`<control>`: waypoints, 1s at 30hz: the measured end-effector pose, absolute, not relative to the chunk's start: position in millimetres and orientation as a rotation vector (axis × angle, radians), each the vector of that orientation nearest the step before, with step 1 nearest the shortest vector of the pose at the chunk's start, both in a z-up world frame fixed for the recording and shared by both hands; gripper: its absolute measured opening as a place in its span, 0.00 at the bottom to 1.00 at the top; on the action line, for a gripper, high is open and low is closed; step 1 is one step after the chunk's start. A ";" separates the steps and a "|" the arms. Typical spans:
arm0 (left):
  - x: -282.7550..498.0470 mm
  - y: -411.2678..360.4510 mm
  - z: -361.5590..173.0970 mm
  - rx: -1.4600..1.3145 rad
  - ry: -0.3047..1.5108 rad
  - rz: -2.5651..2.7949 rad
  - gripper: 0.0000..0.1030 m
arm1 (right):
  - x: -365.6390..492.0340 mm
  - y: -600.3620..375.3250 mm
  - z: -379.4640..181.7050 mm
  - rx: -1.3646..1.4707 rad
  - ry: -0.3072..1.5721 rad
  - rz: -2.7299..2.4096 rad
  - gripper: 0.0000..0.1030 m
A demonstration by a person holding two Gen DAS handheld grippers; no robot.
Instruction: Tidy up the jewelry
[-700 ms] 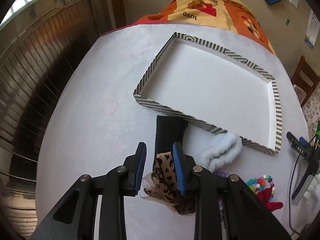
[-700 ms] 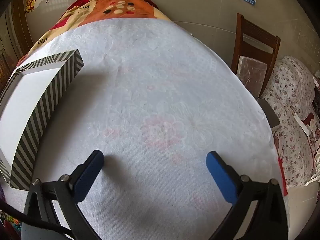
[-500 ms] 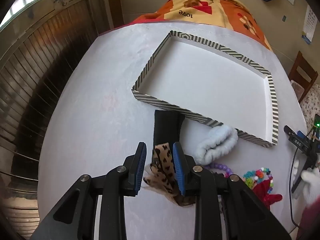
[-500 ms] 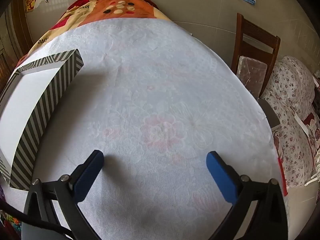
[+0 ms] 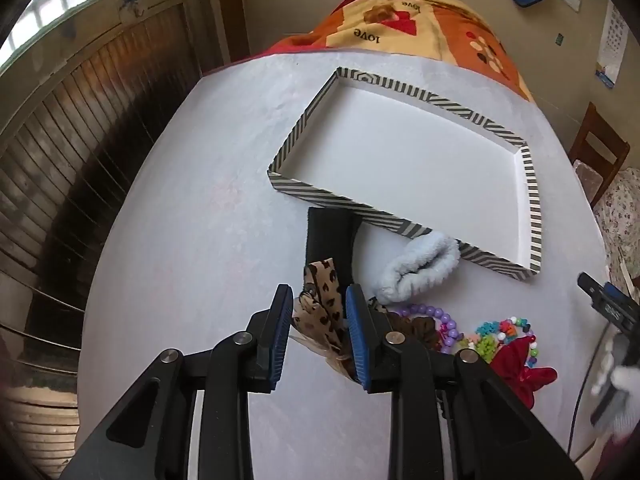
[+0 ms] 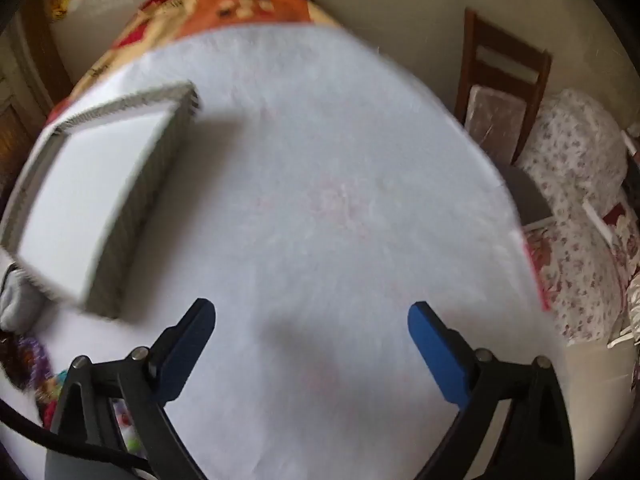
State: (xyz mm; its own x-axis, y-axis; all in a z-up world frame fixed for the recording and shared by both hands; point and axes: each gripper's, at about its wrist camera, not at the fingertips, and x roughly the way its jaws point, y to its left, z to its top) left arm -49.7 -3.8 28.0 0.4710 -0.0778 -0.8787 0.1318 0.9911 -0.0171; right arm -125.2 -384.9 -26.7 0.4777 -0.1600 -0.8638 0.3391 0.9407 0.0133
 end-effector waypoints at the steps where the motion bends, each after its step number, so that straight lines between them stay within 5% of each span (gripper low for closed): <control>1: -51.9 -5.3 29.8 0.057 1.068 -0.134 0.18 | -133.0 -373.5 -15.7 0.191 1.019 -0.291 0.97; 12: -72.6 -14.7 45.9 0.057 1.020 -0.208 0.18 | -171.1 -267.5 54.0 0.180 0.942 -0.125 0.97; 30: -82.9 -9.7 48.5 0.053 1.028 -0.235 0.18 | -173.8 -222.3 76.5 0.117 0.934 -0.081 0.97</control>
State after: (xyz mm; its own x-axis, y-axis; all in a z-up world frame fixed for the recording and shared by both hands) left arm -82.9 -9.7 48.5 0.4935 -0.1688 -0.8532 0.2182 0.9736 -0.0665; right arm -173.8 -222.3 76.5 0.5926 -0.0188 -0.8053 0.1200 0.9906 0.0652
